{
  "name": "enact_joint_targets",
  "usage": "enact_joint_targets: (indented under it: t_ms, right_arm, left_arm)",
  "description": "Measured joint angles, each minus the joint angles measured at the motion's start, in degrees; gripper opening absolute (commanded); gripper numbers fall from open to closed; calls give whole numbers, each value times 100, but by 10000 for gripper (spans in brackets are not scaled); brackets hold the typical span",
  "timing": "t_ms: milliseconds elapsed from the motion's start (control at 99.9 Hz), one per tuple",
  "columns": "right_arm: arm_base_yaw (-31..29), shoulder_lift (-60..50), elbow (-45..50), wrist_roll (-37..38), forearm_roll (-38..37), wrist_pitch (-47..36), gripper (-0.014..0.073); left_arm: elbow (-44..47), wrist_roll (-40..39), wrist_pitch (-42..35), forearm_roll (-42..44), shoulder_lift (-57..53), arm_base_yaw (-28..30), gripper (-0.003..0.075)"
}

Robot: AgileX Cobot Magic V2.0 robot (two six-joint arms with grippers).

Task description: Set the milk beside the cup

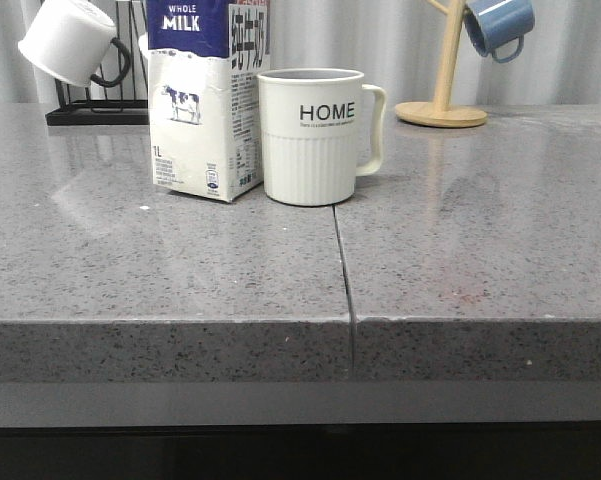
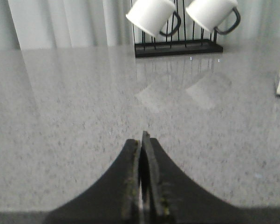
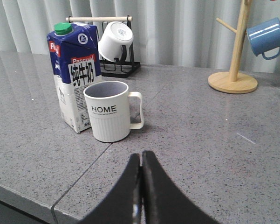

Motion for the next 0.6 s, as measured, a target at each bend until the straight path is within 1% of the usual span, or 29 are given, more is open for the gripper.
enact_joint_targets:
  t_ms: [100, 600]
  right_arm:
    - [0, 0, 0, 0, 0, 0, -67]
    - [0, 0, 0, 0, 0, 0, -67]
  left_arm:
    - [-1, 0, -220, -36, 0, 0, -21]
    - [-1, 10, -227, -57, 0, 0, -20]
